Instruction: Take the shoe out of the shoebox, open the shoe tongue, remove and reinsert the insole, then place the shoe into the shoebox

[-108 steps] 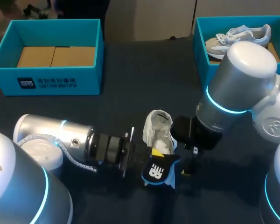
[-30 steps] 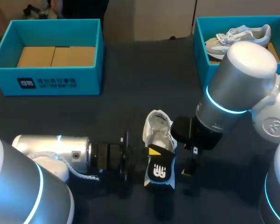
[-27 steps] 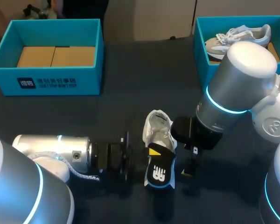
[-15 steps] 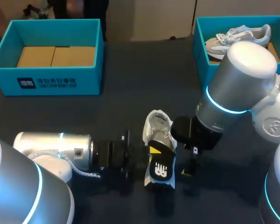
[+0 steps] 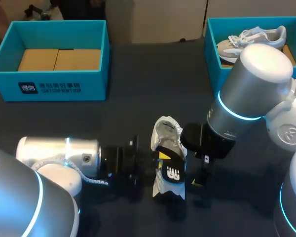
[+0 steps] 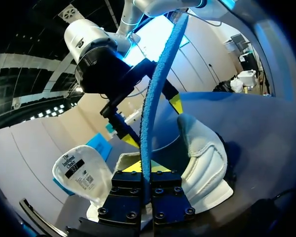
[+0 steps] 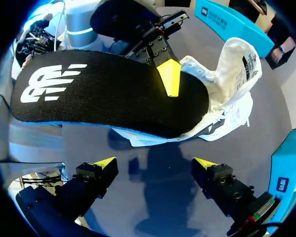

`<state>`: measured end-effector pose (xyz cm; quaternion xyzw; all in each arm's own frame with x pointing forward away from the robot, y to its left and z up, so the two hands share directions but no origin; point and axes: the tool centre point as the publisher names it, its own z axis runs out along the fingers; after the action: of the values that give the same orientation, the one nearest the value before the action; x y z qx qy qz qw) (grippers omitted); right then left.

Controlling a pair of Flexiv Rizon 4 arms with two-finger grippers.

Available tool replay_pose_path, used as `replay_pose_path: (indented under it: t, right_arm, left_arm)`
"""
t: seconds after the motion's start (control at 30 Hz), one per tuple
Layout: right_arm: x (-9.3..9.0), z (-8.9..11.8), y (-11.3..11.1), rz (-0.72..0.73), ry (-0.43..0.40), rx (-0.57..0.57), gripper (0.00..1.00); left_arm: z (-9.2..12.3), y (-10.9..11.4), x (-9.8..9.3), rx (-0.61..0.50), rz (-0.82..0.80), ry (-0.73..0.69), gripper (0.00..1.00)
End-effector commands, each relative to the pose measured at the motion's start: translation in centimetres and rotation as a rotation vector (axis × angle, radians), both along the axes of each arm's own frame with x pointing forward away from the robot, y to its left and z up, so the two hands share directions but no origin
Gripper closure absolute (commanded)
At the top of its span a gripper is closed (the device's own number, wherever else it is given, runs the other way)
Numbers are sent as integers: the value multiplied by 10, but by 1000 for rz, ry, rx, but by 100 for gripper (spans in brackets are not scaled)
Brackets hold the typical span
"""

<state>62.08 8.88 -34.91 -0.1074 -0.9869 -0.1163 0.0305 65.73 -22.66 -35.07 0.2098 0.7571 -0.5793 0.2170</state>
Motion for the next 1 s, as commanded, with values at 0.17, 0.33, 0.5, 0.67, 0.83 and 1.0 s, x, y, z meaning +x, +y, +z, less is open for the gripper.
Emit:
replay_pose_path:
  t: [0.17, 0.33, 0.5, 0.67, 0.83, 1.0]
  right_arm:
    - [-1, -1, 0, -1, -1, 0, 0]
    - [-1, -1, 0, -1, -1, 0, 0]
    - [-1, -1, 0, -1, -1, 0, 0]
    - [-1, -1, 0, -1, -1, 0, 0]
    - [-1, -1, 0, -1, -1, 0, 0]
    - [-1, -1, 0, -1, -1, 0, 0]
  left_arm:
    - [-2, -1, 5, -6, -5, 22, 100]
    - [4, 4, 1, -16, -16, 30, 100]
    - [7, 9, -3, -17, -24, 27, 94]
    - [10, 10, -9, -20, -36, 22, 84]
    - [12, 8, -14, -21, -45, 21, 82]
    - [13, 5, -17, -23, -54, 18, 79]
